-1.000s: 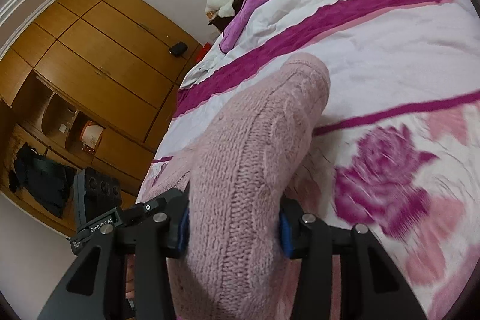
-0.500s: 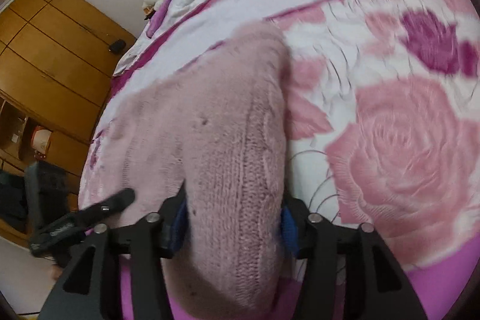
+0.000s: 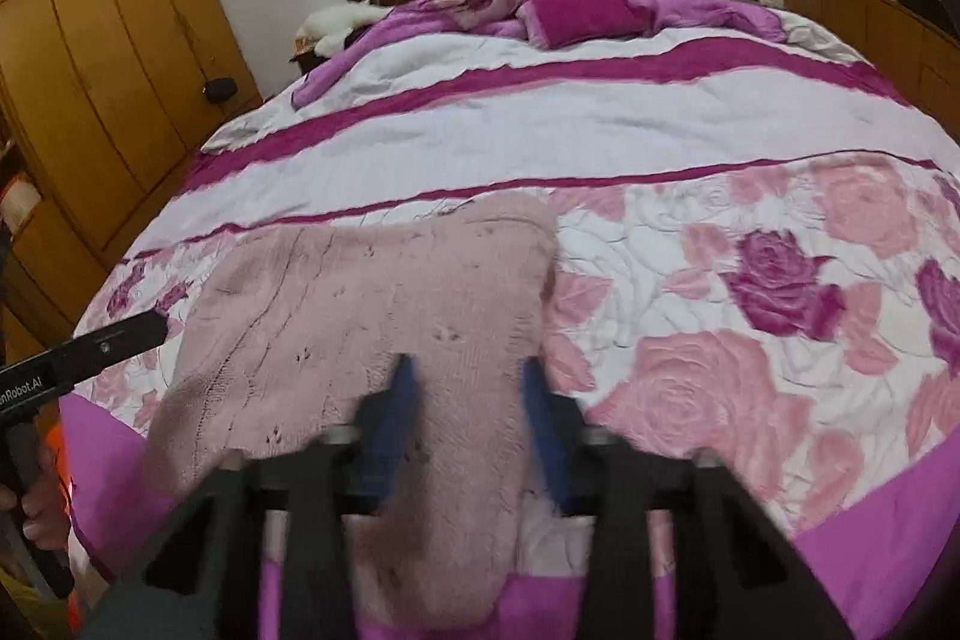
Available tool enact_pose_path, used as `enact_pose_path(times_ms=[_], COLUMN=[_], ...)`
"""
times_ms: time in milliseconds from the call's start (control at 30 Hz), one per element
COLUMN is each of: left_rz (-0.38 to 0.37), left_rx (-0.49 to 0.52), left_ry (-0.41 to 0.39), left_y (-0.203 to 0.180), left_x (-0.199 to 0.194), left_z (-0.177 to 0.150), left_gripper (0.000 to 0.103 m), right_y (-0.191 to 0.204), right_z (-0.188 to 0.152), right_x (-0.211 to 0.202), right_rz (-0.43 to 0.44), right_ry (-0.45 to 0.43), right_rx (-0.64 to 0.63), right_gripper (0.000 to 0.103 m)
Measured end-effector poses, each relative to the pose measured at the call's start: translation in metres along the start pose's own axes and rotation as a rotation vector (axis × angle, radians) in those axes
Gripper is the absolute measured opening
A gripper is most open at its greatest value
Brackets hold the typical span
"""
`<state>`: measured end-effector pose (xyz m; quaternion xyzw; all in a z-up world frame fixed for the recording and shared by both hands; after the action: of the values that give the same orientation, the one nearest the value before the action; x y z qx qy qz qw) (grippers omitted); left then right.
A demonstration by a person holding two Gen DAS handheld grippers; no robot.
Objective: Fold small clothes
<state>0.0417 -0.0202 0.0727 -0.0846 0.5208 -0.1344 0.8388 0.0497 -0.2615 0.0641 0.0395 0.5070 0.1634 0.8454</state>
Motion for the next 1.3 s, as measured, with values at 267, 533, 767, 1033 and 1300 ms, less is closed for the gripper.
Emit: enact_pose_path(times_ms=[267, 533, 767, 1033, 1300], left_rz=[0.065, 0.061, 0.071, 0.113, 0.138], left_rx=[-0.037, -0.004, 0.017, -0.037, -0.062], left_ry=[0.058, 0.085, 0.119, 0.116, 0.086], left_y=[0.027, 0.011, -0.005, 0.002, -0.006], left_x=[0.056, 0.020, -0.004, 0.017, -0.005], left_z=[0.015, -0.005, -0.051, -0.066, -0.075], left_gripper=[0.005, 0.005, 0.005, 0.005, 0.005], right_y=[0.003, 0.009, 0.018, 0.017, 0.020], right_z=[0.005, -0.010, -0.048, -0.065, -0.077], right_x=[0.032, 0.004, -0.021, 0.004, -0.017], right_rz=[-0.002, 0.000, 0.006, -0.004, 0.014], right_ry=[0.010, -0.002, 0.018, 0.051, 0.037], right_rx=[-0.009, -0.020, -0.032, -0.038, -0.009], right_gripper=[0.024, 0.025, 0.028, 0.035, 0.047])
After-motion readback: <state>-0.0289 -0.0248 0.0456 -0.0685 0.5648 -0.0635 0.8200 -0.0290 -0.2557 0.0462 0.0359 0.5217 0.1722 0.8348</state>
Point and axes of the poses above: each gripper's, at about its wrist camera, not at the fingertips, and x roughly the way its jaws point, y to its left, z to its top, the point moved 2 cm from there along x, roughly the way its jaws point, and after that the axes turned 13 degrees about y, right-handed, at the moved point
